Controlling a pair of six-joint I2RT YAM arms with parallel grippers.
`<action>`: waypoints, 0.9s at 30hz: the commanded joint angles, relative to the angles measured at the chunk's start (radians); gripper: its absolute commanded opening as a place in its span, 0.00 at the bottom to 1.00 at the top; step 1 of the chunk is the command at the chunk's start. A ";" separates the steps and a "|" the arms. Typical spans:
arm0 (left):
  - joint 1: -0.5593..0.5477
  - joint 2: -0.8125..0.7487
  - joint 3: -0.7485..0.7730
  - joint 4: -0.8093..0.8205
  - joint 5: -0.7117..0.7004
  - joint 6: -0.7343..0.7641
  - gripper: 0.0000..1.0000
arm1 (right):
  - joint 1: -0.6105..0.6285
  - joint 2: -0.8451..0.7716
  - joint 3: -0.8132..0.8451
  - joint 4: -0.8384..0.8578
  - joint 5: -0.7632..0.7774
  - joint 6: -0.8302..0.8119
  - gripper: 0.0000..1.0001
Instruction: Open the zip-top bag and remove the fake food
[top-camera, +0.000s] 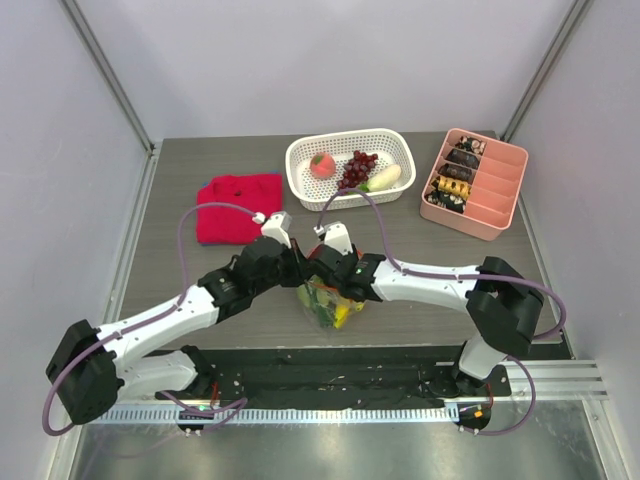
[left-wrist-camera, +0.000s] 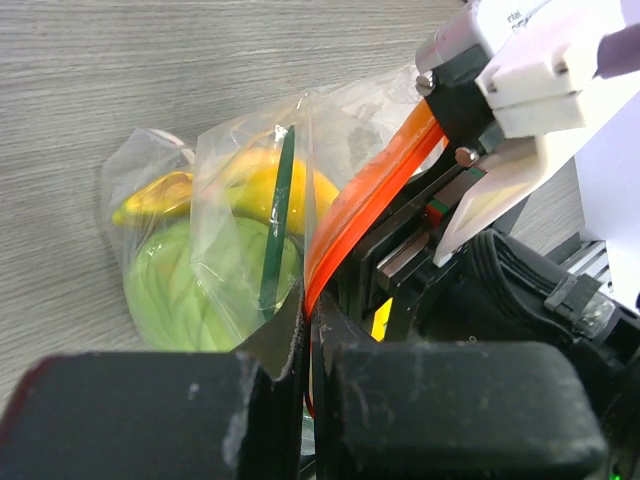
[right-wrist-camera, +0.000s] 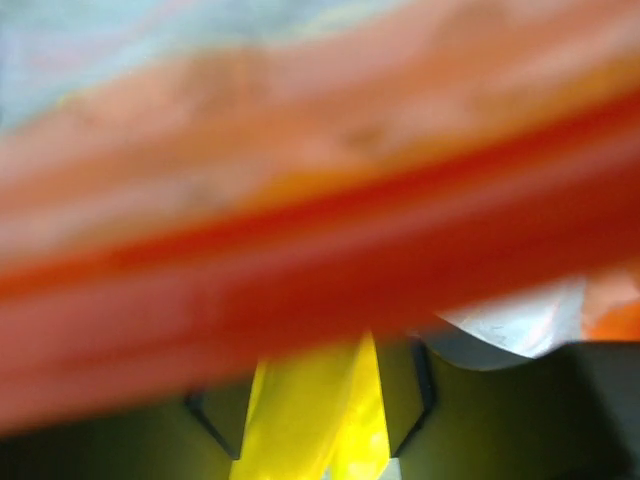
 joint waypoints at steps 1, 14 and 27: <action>-0.006 0.014 -0.011 0.046 0.007 -0.005 0.00 | -0.002 0.051 -0.066 0.016 -0.047 -0.016 0.50; -0.006 -0.001 0.023 0.023 -0.005 0.005 0.00 | 0.094 -0.312 -0.107 0.068 0.072 -0.053 0.01; -0.006 -0.073 0.055 -0.021 0.006 0.002 0.00 | 0.156 -0.375 -0.161 0.156 0.293 -0.128 0.01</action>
